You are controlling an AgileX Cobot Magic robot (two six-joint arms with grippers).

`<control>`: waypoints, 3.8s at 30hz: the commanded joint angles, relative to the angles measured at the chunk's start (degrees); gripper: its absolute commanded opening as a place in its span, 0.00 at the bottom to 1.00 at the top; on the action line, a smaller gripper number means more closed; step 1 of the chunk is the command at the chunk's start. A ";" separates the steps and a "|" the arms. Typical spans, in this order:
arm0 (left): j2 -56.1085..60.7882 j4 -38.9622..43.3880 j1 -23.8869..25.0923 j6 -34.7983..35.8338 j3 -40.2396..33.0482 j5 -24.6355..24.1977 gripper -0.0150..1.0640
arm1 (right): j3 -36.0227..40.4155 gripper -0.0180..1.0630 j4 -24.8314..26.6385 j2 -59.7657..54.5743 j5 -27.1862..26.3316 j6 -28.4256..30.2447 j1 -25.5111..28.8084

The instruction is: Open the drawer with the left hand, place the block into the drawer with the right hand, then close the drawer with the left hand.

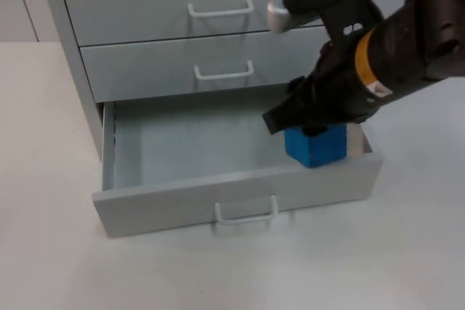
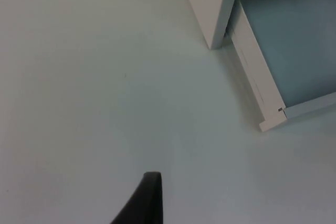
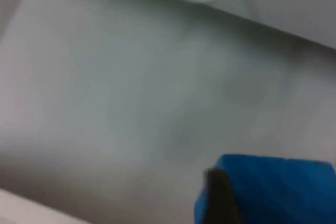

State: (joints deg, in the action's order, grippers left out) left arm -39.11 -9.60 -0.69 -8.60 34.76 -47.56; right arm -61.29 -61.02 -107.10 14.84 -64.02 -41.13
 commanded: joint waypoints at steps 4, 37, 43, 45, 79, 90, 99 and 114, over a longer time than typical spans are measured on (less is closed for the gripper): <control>0.33 -0.75 0.18 -0.10 -0.33 0.42 0.99 | -0.49 0.14 -0.36 -2.48 -0.70 -1.05 -0.13; 0.33 -0.75 0.18 -0.10 -0.33 0.42 0.99 | 3.94 0.54 1.76 28.71 -0.03 -0.42 -2.23; 0.33 -0.75 0.18 -0.10 -0.33 0.56 0.99 | 12.42 0.54 1.87 36.36 0.32 1.14 -2.23; 0.33 -0.75 0.18 -0.10 -0.33 0.66 0.99 | 14.16 0.53 5.02 37.84 2.12 4.44 -2.23; 0.33 -0.75 0.18 -0.10 -0.33 0.55 0.99 | 14.18 0.51 44.61 38.92 24.37 47.19 13.85; 0.33 -1.31 0.18 -0.10 -0.33 0.54 0.99 | 14.18 0.51 52.61 40.22 26.06 53.69 34.31; 0.33 -1.55 0.18 -0.10 -0.33 0.38 0.99 | 14.18 0.51 61.69 49.51 27.73 64.02 44.67; 0.33 -0.32 0.18 -0.10 -0.33 0.96 0.99 | 14.18 0.51 61.02 61.87 31.19 68.14 44.53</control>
State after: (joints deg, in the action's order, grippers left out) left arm -39.11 -10.36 -0.69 -8.60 34.76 -47.24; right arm -47.33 0.31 -45.97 45.64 2.97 3.12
